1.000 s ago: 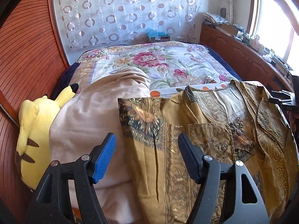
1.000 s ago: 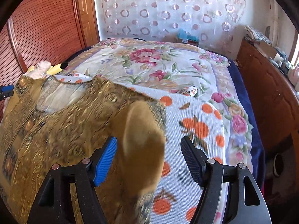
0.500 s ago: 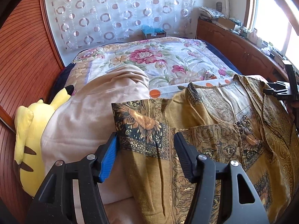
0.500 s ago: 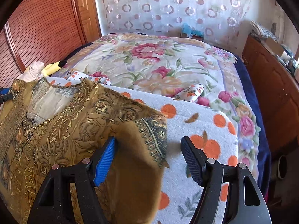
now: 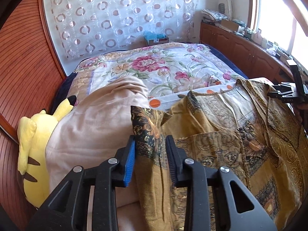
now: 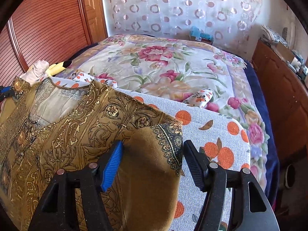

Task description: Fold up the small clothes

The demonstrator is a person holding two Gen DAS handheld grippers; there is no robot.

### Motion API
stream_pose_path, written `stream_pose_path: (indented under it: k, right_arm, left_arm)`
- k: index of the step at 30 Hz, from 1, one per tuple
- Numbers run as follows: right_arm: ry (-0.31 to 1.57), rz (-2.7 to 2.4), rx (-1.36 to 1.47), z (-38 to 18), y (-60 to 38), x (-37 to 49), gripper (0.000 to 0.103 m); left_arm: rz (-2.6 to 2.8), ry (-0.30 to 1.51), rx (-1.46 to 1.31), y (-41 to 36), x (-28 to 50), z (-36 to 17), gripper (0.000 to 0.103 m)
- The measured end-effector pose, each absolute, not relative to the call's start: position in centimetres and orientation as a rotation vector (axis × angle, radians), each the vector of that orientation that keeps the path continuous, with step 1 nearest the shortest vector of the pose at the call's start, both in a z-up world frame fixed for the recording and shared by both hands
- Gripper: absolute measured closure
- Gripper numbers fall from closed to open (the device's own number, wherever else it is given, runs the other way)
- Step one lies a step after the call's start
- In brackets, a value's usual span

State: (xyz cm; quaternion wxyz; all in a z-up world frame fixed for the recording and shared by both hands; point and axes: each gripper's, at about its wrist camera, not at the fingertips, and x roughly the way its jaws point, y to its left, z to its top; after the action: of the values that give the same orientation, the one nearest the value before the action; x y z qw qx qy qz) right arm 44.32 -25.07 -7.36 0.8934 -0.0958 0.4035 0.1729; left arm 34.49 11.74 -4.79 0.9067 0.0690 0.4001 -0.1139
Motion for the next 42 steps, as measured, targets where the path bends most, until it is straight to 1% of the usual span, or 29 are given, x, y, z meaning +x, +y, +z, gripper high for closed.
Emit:
stream_pose_path:
  k: [7,10,11,12,13,14,15,21,26,28,33,36,42]
  right_arm:
    - [0.839,0.367,-0.197,-7.2,-25.0,44.4,0.045]
    - [0.850,0.358,-0.193,-7.1,-25.1,44.6,0.052]
    - [0.854,0.351,-0.192,-7.0,-25.1,44.6,0.060]
    - [0.857,0.342,-0.192,-7.0,-25.1,44.6,0.070]
    - [0.859,0.337,-0.193,-6.9,-25.1,44.6,0.078]
    - [0.861,0.339,-0.191,-6.8,-25.0,44.5,0.095]
    - [0.862,0.342,-0.186,-6.8,-25.1,44.3,0.097]
    - [0.807,0.366,-0.154,-5.3,-25.3,41.5,0.099]
    - [0.748,0.386,-0.133,-3.7,-25.8,36.7,0.099]
    - [0.729,0.397,-0.104,-3.6,-26.1,34.2,0.099]
    - [0.678,0.404,-0.152,-3.6,-26.6,27.8,0.099]
    - [0.648,0.399,-0.149,-3.3,-27.6,24.1,0.099]
    - [0.613,0.388,-0.117,-3.6,-30.4,16.6,0.099]
  left_arm:
    - [-0.168,0.864,0.163,11.8,35.6,-5.3,0.071]
    - [-0.179,0.862,0.155,12.0,35.6,-5.5,0.071]
    - [-0.186,0.856,0.155,11.9,35.3,-5.4,0.080]
    - [-0.193,0.847,0.154,11.9,35.1,-5.2,0.085]
    - [-0.198,0.837,0.150,11.8,34.7,-4.9,0.090]
    - [-0.206,0.826,0.146,11.7,34.4,-4.6,0.092]
    - [-0.223,0.816,0.144,11.5,34.0,-4.2,0.092]
    - [-0.282,0.764,0.153,10.3,30.4,-1.9,0.094]
    - [-0.314,0.720,0.123,10.3,26.8,-0.7,0.094]
    - [-0.329,0.707,0.097,10.6,24.3,-0.9,0.094]
    - [-0.335,0.692,0.066,11.3,19.5,-1.7,0.095]
    - [-0.304,0.625,0.045,12.1,16.4,-1.5,0.095]
    - [-0.283,0.598,-0.052,14.8,9.8,-2.5,0.096]
